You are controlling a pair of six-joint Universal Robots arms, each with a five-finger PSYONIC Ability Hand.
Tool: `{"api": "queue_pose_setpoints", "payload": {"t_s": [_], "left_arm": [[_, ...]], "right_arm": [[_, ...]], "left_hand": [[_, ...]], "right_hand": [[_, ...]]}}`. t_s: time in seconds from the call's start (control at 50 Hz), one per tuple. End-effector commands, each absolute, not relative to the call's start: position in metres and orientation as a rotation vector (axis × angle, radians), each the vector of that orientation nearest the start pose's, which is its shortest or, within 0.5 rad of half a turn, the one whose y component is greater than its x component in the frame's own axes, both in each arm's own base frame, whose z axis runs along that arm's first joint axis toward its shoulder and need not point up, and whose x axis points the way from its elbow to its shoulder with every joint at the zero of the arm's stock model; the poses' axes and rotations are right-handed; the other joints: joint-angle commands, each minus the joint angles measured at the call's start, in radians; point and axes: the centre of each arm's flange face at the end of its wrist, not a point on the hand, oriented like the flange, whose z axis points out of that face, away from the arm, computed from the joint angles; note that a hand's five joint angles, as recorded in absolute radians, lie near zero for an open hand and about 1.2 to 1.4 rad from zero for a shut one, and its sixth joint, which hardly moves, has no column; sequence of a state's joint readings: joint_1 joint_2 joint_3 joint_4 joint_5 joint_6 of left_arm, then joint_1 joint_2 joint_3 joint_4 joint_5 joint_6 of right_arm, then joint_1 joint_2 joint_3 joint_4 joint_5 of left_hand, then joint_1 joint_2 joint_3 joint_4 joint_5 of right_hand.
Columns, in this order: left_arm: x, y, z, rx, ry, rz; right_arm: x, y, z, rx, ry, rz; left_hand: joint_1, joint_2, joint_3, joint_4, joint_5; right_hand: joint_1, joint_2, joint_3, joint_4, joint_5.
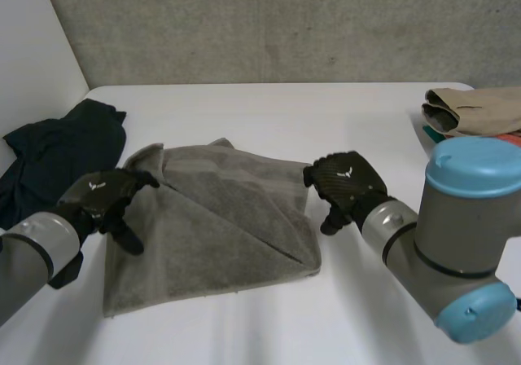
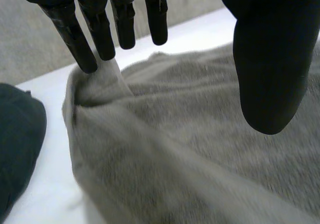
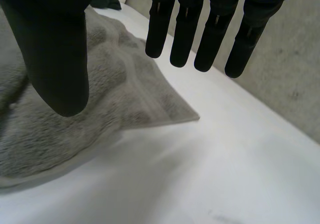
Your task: Fold the laundry.
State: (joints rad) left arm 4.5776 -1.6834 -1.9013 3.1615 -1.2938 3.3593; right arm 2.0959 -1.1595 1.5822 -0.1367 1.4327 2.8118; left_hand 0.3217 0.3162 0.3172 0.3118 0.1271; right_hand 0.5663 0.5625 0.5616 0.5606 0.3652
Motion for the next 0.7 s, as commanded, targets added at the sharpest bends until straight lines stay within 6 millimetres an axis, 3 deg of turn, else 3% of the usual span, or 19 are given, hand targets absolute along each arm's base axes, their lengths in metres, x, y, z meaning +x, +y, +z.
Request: {"api": "queue_pose_setpoints", "payload": {"t_s": [0.02,0.14,0.28,0.52,0.7], "left_arm": [[-0.184,-0.222,0.192,0.781,2.608,-1.744],[-0.182,-0.196,0.193,0.773,2.623,-1.701],[-0.183,-0.178,0.186,0.799,2.644,-1.676],[-0.177,-0.183,0.183,0.754,2.652,-1.661],[-0.176,-0.187,0.184,0.725,2.654,-1.686]], "right_arm": [[0.312,-0.272,0.190,-1.271,1.935,-1.874],[0.325,-0.309,0.182,-1.398,1.848,-1.893],[0.344,-0.333,0.159,-1.529,1.748,-1.843],[0.365,-0.349,0.119,-1.708,1.647,-1.864],[0.366,-0.354,0.105,-1.769,1.633,-1.902]], "left_hand": [[-0.061,-0.056,-0.057,-0.051,-0.041],[-0.099,-0.094,-0.095,-0.090,-0.079],[-0.135,-0.129,-0.130,-0.125,-0.115],[-0.135,-0.129,-0.130,-0.125,-0.115],[-0.135,-0.129,-0.130,-0.125,-0.115]], "right_hand": [[-0.025,-0.021,-0.020,-0.019,0.002],[-0.086,-0.083,-0.082,-0.081,-0.060],[-0.075,-0.071,-0.070,-0.069,-0.048],[-0.042,-0.039,-0.038,-0.037,-0.016],[-0.007,-0.003,-0.003,-0.002,0.019]]}}
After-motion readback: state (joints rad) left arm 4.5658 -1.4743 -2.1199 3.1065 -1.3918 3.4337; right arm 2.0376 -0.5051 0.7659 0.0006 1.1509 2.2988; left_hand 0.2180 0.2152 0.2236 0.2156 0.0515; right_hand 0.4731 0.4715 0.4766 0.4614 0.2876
